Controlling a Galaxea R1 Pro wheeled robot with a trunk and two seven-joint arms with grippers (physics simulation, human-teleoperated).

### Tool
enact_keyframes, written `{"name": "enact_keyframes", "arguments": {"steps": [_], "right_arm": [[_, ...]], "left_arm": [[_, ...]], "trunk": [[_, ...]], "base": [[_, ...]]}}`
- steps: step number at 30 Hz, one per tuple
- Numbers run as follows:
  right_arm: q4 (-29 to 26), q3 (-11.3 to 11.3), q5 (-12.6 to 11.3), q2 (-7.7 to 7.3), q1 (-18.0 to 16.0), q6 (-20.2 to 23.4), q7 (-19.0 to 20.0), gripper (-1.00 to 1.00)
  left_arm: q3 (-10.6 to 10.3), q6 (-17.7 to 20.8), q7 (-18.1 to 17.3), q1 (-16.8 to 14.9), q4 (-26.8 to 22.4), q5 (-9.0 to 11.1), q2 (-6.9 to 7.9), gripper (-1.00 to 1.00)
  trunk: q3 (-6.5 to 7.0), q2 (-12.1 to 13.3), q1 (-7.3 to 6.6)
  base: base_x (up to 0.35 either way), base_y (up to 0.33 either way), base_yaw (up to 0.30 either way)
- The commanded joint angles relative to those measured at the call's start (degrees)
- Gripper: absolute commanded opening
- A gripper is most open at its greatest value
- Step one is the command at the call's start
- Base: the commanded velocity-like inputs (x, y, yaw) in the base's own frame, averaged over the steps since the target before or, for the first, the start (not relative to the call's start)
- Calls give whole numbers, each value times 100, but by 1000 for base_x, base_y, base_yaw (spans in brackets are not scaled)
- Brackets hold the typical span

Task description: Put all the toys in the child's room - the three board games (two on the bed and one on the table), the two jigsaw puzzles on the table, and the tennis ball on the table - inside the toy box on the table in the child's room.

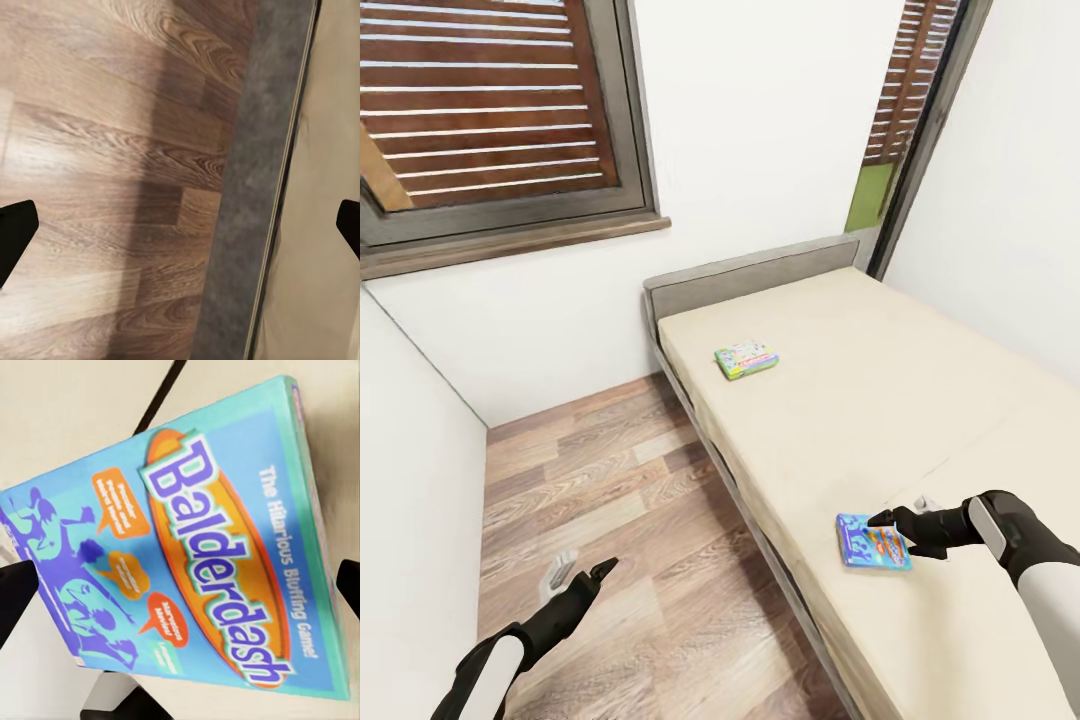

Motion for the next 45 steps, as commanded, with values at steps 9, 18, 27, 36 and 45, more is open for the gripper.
{"name": "enact_keyframes", "arguments": {"steps": [9, 18, 27, 36, 45], "right_arm": [[-8, -22, 5, 3, -1, 32, 18, 100], [-16, -22, 5, 5, -1, 32, 18, 100], [-14, -22, 5, 11, -1, 32, 18, 100], [-13, -22, 5, 12, -1, 32, 18, 100], [-13, -22, 5, 7, -1, 32, 18, 100]], "left_arm": [[13, 47, -10, -4, 0, 30, -3, 100], [13, 47, -10, -4, 0, 30, -3, 100], [13, 47, -10, -4, 0, 30, -3, 100], [13, 47, -10, -4, 0, 30, -3, 100], [13, 47, -10, -4, 0, 30, -3, 100]], "trunk": [[-4, -2, 0], [-4, -2, 0], [-4, -2, 0], [-4, -2, 0], [-4, -2, 0]], "base": [[0, 0, 245], [0, 0, 124], [0, 0, 30], [0, 0, 16], [0, 0, 161]]}}
